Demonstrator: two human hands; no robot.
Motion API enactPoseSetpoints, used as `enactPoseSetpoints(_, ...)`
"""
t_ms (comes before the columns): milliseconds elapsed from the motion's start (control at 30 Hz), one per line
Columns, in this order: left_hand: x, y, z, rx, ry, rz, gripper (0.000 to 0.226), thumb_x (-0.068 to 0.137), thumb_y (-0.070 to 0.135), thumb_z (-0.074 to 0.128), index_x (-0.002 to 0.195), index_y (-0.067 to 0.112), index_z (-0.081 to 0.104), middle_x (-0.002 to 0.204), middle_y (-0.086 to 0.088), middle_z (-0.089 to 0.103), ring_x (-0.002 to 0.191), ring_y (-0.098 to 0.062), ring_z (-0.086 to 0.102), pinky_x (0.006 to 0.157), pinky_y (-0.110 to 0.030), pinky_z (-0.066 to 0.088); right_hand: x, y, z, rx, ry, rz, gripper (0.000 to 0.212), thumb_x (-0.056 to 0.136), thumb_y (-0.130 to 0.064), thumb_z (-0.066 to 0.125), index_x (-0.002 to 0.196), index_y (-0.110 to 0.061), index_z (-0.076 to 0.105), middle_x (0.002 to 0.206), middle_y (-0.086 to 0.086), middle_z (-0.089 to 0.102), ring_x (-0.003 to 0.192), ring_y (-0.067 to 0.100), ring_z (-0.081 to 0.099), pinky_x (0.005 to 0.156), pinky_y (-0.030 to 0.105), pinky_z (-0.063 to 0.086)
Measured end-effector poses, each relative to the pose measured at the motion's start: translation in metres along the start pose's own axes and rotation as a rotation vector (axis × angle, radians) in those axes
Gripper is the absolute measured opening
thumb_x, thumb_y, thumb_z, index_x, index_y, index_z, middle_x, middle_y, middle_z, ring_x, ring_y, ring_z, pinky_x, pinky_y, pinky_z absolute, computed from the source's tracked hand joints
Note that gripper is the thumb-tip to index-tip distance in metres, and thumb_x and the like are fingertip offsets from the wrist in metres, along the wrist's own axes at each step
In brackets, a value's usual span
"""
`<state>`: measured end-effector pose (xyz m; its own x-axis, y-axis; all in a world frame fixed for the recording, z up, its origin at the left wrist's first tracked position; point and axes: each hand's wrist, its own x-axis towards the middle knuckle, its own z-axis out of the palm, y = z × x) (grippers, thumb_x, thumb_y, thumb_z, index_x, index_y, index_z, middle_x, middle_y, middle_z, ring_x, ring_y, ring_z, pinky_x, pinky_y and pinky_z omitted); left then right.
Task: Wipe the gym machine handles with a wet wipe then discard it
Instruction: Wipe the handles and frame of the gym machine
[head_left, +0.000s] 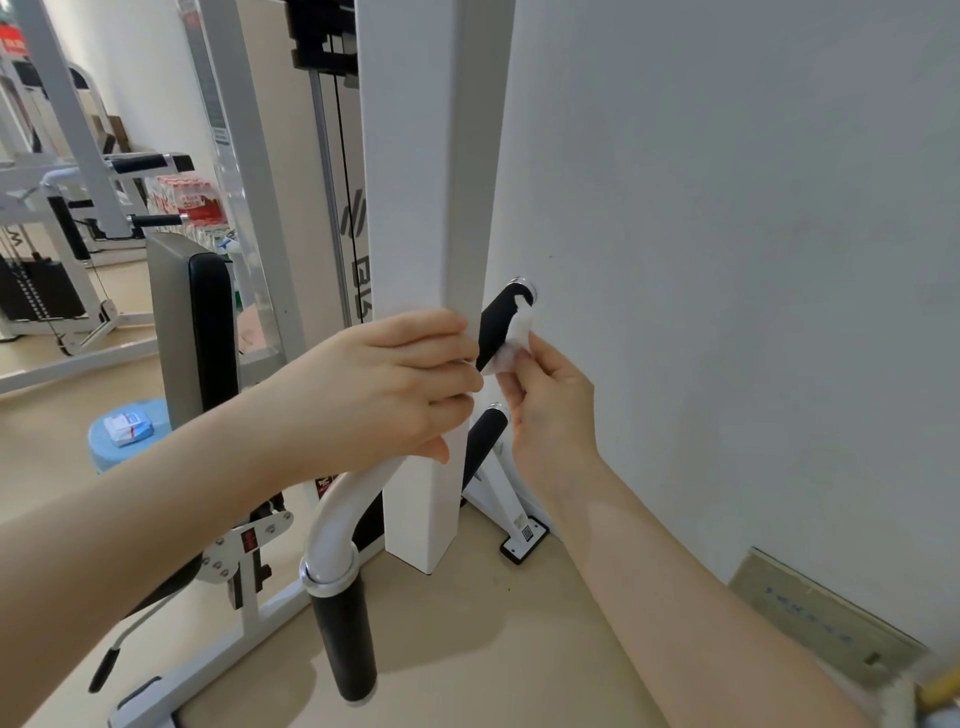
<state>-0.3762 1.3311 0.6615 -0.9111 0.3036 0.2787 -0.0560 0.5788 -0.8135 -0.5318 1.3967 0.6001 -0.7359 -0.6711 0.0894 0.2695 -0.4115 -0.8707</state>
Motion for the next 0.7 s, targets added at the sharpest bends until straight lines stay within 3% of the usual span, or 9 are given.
enactPoseSetpoints(67, -0.001, -0.002, -0.001, 0.015, -0.005, 0.009, 0.038, 0.088, 0.048, 0.046, 0.087, 0.017, 0.069, 0.100, 0.003, 0.067, 0.115, -0.021, 0.040, 0.116, -0.033, 0.003, 0.002, -0.005, 0.008, -0.132, 0.019, -0.099, 0.032, 0.091, -0.029, 0.057, 0.087, 0.002, 0.063, 0.082, 0.008, 0.054, 0.077, 0.019, 0.050, 0.095, 0.034, 0.045)
enactPoseSetpoints(133, -0.001, -0.004, -0.002, 0.022, -0.015, 0.019, 0.036, 0.084, 0.050, 0.055, 0.087, 0.017, 0.069, 0.099, 0.003, 0.067, 0.114, -0.021, 0.040, 0.115, -0.033, 0.005, 0.009, -0.014, 0.021, -0.295, 0.089, -0.181, 0.032, 0.089, -0.036, 0.055, 0.072, -0.009, 0.060, 0.079, 0.009, 0.049, 0.069, 0.014, 0.046, 0.075, 0.028, 0.047)
enactPoseSetpoints(233, -0.002, -0.003, -0.002, 0.019, -0.003, 0.016, 0.036, 0.083, 0.050, 0.058, 0.086, 0.016, 0.069, 0.098, 0.002, 0.068, 0.114, -0.021, 0.040, 0.115, -0.034, 0.007, -0.001, -0.006, 0.028, -0.381, 0.048, -0.318, 0.016, 0.088, -0.015, 0.054, 0.073, -0.020, 0.056, 0.083, 0.000, 0.047, 0.065, -0.001, 0.048, 0.065, 0.010, 0.040)
enactPoseSetpoints(300, -0.003, -0.001, 0.000, 0.009, 0.011, 0.010, 0.037, 0.087, 0.048, 0.048, 0.086, 0.017, 0.068, 0.098, 0.002, 0.068, 0.116, -0.021, 0.039, 0.115, -0.034, 0.008, -0.016, 0.001, 0.020, -0.386, -0.105, -0.394, 0.023, 0.087, -0.001, 0.054, 0.078, -0.021, 0.059, 0.084, -0.009, 0.048, 0.073, -0.006, 0.051, 0.072, 0.008, 0.041)
enactPoseSetpoints(333, -0.003, 0.000, 0.000, 0.011, 0.016, 0.008, 0.039, 0.088, 0.046, 0.043, 0.086, 0.017, 0.068, 0.098, 0.002, 0.068, 0.117, -0.022, 0.039, 0.115, -0.034, 0.007, -0.017, 0.001, 0.014, -0.423, -0.148, -0.402, 0.025, 0.087, -0.001, 0.055, 0.078, -0.023, 0.062, 0.087, -0.011, 0.049, 0.081, -0.001, 0.053, 0.079, 0.014, 0.043)
enactPoseSetpoints(433, -0.001, 0.000, -0.001, 0.011, 0.019, 0.007, 0.040, 0.088, 0.045, 0.041, 0.087, 0.016, 0.068, 0.100, 0.002, 0.067, 0.116, -0.022, 0.039, 0.116, -0.034, 0.004, 0.005, -0.011, 0.008, -0.431, 0.037, -0.332, 0.016, 0.088, -0.009, 0.059, 0.081, -0.022, 0.066, 0.093, -0.005, 0.054, 0.090, 0.013, 0.056, 0.091, 0.031, 0.046)
enactPoseSetpoints(500, -0.001, 0.001, -0.001, 0.001, 0.034, 0.009, 0.040, 0.088, 0.045, 0.040, 0.087, 0.016, 0.068, 0.101, 0.002, 0.067, 0.117, -0.022, 0.039, 0.116, -0.034, 0.004, 0.002, -0.012, 0.011, -0.348, 0.084, -0.280, 0.015, 0.088, -0.010, 0.059, 0.084, -0.022, 0.067, 0.095, -0.001, 0.060, 0.091, 0.015, 0.059, 0.092, 0.035, 0.049)
enactPoseSetpoints(633, -0.001, 0.002, 0.000, -0.021, 0.044, 0.000, 0.041, 0.088, 0.044, 0.039, 0.088, 0.016, 0.069, 0.101, 0.002, 0.068, 0.118, -0.022, 0.038, 0.116, -0.034, 0.005, -0.020, -0.002, 0.003, -0.251, -0.221, -0.199, 0.025, 0.086, -0.005, 0.060, 0.080, -0.026, 0.071, 0.098, 0.008, 0.063, 0.089, 0.017, 0.060, 0.086, 0.035, 0.049)
enactPoseSetpoints(700, 0.000, 0.001, -0.002, -0.034, 0.039, -0.003, 0.040, 0.088, 0.043, 0.041, 0.088, 0.015, 0.069, 0.101, 0.000, 0.068, 0.116, -0.022, 0.040, 0.116, -0.033, 0.005, 0.000, -0.011, 0.000, -0.239, -0.111, -0.152, 0.018, 0.085, -0.010, 0.063, 0.085, -0.025, 0.072, 0.100, 0.010, 0.065, 0.090, 0.017, 0.061, 0.090, 0.035, 0.048)
